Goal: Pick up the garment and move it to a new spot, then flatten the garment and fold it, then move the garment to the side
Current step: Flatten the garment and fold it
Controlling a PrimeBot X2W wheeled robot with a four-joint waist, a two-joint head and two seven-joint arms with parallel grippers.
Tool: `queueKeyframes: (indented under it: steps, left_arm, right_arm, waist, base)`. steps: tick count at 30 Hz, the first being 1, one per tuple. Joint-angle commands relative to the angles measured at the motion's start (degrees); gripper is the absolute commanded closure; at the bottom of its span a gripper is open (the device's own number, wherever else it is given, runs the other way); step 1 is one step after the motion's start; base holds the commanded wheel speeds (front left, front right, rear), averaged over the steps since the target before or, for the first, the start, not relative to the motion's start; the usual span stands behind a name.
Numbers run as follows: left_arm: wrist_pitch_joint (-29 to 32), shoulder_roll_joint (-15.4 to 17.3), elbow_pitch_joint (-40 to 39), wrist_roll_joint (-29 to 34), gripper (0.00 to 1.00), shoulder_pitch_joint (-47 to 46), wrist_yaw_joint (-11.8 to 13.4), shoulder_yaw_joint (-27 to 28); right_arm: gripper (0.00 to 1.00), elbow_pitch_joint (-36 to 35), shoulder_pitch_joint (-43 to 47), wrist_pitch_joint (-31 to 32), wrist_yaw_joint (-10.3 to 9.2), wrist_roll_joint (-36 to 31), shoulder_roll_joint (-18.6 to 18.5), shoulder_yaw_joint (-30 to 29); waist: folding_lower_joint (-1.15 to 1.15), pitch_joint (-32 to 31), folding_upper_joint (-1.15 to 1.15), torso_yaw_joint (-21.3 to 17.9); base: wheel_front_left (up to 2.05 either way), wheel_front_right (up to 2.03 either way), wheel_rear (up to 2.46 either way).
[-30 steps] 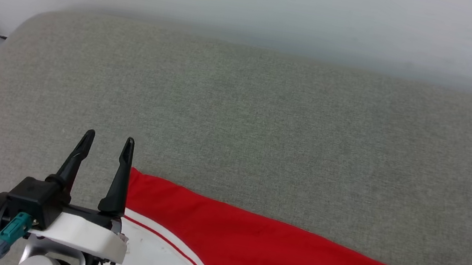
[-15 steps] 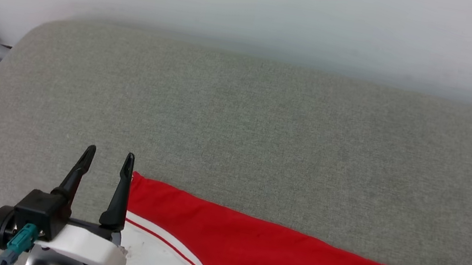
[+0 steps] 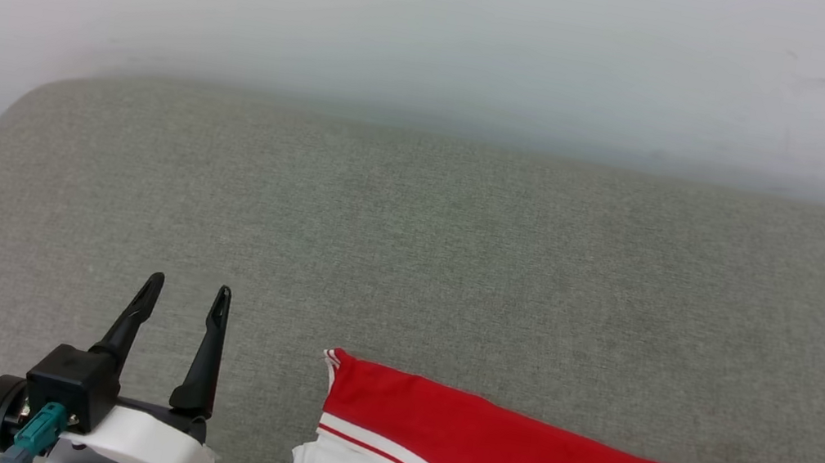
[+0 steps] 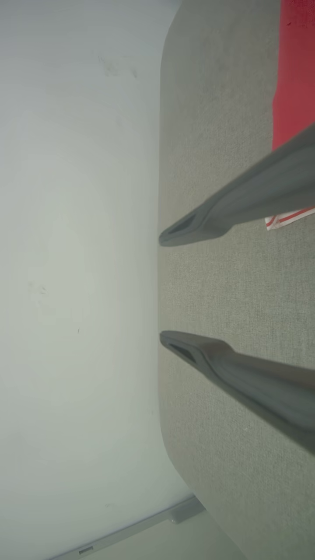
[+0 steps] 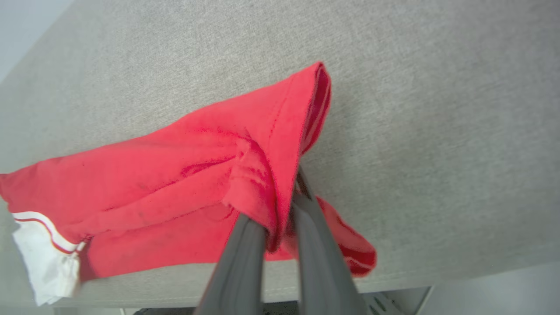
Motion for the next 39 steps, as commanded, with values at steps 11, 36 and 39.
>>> queueKeyframes:
  steps: [11,36,39]
  left_arm:
    - [0.35,0.24,-0.29,0.40,0.00,0.36,0.48,-0.84]
    - [-0.39,-3.84,2.41,0.87,0.00,-8.85,-2.70,-3.61]
    - [-0.47,-4.48,3.33,0.98,0.00,-9.46,-3.14,-3.46]
  right_arm:
    - [1.00,6.33,-2.96,13.95,-0.05,35.41,8.16,-1.59]
    - [1.00,11.51,-13.66,-9.45,-0.05,58.95,7.75,42.51]
    - [1.00,14.14,-14.51,-11.09,-0.05,55.81,7.54,43.89]
  waist:
    - [0.00,-0.42,0.00,0.31]
    - [0.00,8.35,0.00,7.94]
    - [0.00,9.33,0.00,8.38]
  base:
    - [0.00,0.00,0.00]
    - [0.00,0.00,0.00]
    - [0.00,0.00,0.00]
